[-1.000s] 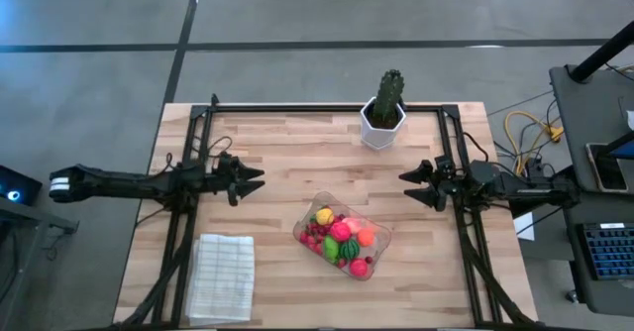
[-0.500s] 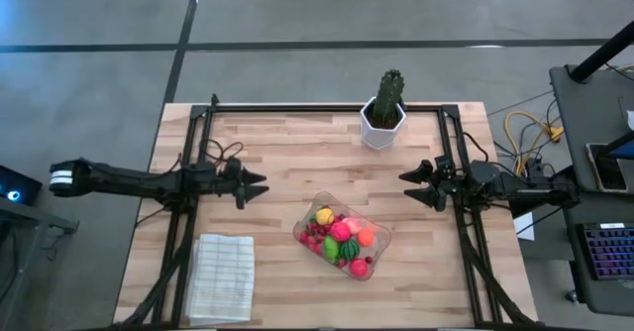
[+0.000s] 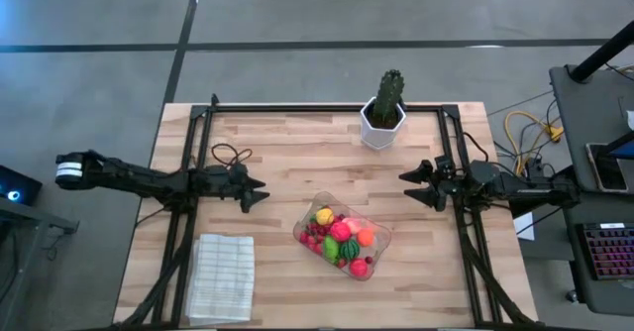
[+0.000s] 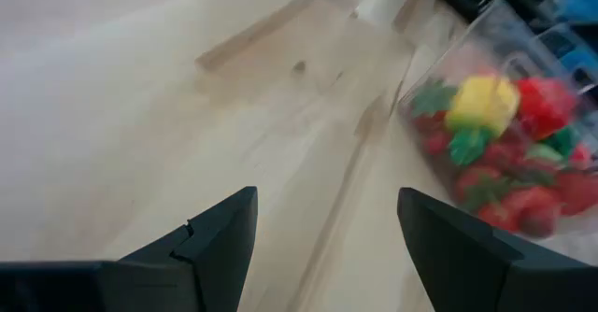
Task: Pick and placing Produce into tupperware
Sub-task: Return to Home Position
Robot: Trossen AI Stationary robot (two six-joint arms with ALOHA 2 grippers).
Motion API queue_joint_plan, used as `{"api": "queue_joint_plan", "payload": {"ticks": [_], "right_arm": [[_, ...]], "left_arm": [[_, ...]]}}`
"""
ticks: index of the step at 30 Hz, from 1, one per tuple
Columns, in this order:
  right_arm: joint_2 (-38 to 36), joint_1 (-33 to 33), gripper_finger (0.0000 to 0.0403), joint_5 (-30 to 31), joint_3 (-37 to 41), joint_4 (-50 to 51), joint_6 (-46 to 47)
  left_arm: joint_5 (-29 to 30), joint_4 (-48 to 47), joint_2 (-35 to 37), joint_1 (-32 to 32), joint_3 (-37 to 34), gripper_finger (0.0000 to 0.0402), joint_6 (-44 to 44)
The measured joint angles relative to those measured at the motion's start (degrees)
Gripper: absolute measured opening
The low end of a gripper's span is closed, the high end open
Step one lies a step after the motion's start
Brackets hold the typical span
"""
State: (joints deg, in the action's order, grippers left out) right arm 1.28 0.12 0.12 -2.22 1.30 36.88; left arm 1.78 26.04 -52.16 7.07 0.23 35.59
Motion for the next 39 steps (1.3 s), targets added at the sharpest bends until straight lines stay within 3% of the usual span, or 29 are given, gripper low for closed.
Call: {"api": "queue_joint_plan", "payload": {"ticks": [17,31,39], "right_arm": [[0.0,0.0,0.0368,0.0,0.0,0.0,0.0],[0.0,0.0,0.0368,0.0,0.0,0.0,0.0],[0.0,0.0,0.0368,0.0,0.0,0.0,0.0]], "left_arm": [[0.1,1.6,-13.0,0.0,0.0,0.0244,-0.1],[-0.2,13.4,-18.0,0.0,1.3,0.0244,0.1],[-0.2,14.0,-20.7,0.0,2.9,0.0244,0.1]]}}
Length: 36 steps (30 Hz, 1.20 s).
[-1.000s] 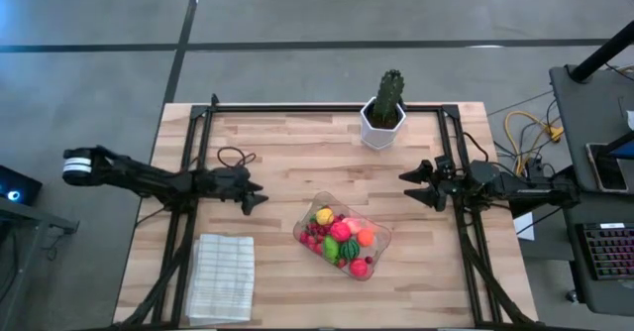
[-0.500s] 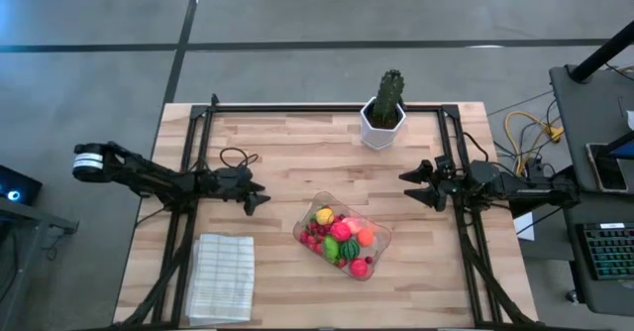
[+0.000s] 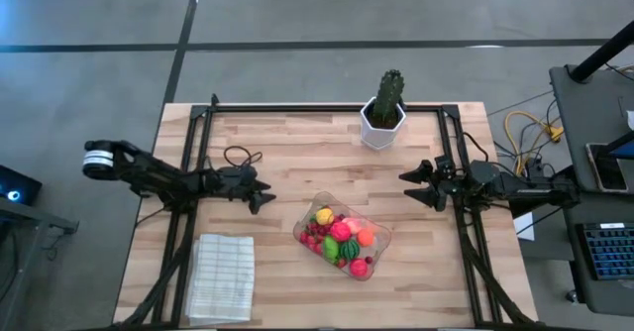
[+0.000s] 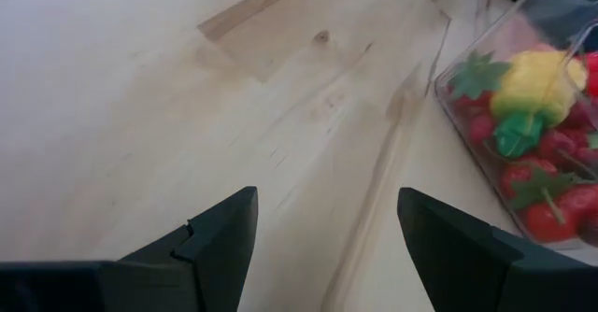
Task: Pick and placing Produce into tupperware
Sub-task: Return to Home Position
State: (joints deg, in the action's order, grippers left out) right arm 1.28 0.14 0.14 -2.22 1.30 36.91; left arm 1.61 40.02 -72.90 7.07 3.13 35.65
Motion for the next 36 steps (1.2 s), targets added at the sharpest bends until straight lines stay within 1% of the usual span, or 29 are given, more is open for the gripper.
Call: {"api": "queue_joint_plan", "payload": {"ticks": [13,18,25,36], "right_arm": [[0.0,0.0,0.0368,0.0,0.0,0.0,0.0],[0.0,0.0,0.0368,0.0,0.0,0.0,0.0],[0.0,0.0,0.0368,0.0,0.0,0.0,0.0],[0.0,0.0,0.0368,0.0,0.0,0.0,0.0]], "left_arm": [[0.3,0.9,-4.4,0.0,0.5,0.0244,-0.2],[0.3,1.0,-4.2,0.0,0.7,0.0244,-0.1],[0.0,4.5,-4.0,0.0,0.8,0.0245,0.0],[0.0,4.9,-4.0,0.0,0.8,0.0245,0.0]]}}
